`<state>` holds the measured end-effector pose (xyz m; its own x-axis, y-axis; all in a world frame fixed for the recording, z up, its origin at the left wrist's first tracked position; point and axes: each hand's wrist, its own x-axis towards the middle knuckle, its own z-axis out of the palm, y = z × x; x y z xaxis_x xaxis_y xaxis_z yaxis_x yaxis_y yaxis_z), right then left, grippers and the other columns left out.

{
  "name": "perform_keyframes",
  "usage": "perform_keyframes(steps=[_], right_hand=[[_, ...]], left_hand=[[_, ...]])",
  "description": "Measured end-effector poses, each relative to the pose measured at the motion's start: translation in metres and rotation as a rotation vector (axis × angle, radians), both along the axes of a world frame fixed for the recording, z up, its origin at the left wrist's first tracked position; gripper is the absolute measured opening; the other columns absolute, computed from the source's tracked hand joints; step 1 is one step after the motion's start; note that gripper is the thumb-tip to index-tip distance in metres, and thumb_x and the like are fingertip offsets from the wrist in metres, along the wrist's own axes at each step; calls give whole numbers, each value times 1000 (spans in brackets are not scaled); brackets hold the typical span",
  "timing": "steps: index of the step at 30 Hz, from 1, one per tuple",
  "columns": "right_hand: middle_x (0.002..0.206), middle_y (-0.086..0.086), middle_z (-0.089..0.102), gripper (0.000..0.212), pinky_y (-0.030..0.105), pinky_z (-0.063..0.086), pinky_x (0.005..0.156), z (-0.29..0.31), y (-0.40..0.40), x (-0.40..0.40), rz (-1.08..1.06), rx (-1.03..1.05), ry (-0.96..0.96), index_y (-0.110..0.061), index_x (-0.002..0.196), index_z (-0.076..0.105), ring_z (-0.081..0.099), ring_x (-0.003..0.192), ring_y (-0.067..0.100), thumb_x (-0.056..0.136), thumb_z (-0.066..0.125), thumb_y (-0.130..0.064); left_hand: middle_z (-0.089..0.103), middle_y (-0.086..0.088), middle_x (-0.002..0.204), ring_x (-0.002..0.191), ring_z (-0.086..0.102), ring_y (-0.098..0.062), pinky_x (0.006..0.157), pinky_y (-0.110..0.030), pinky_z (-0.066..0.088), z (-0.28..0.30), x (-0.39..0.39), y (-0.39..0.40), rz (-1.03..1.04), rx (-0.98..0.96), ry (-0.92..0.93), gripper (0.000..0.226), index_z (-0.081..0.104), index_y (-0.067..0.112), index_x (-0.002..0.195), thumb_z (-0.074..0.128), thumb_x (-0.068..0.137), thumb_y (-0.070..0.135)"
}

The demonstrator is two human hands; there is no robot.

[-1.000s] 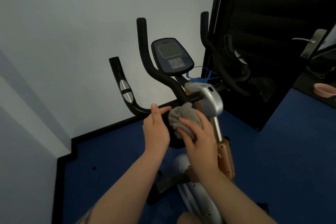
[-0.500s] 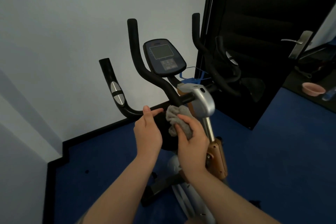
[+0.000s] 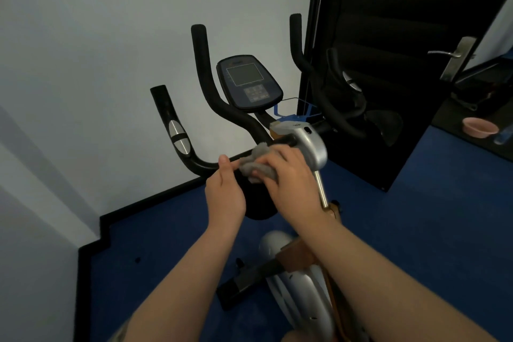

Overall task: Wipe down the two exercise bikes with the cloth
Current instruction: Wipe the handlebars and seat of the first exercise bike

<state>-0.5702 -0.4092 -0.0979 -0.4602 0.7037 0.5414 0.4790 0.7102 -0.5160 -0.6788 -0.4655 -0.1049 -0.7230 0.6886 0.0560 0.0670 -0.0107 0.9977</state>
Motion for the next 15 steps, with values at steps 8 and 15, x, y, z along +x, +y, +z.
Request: perform_keyframes(steps=[8, 15], right_hand=[[114, -4, 68, 15, 35, 12, 122, -17, -34, 9, 28, 78, -3, -16, 99, 73, 48, 128, 9, 88, 63, -21], [103, -14, 69, 21, 24, 25, 103, -3, -38, -2, 9, 28, 69, -29, 108, 70, 59, 103, 4, 87, 68, -27]], left_hand=[[72, 4, 105, 98, 66, -9, 84, -27, 49, 0, -7, -9, -166, -58, -216, 50, 67, 30, 114, 26, 101, 55], [72, 8, 109, 103, 64, -3, 81, -22, 46, -2, -10, -17, -284, -49, -255, 67, 66, 36, 116, 23, 81, 73]])
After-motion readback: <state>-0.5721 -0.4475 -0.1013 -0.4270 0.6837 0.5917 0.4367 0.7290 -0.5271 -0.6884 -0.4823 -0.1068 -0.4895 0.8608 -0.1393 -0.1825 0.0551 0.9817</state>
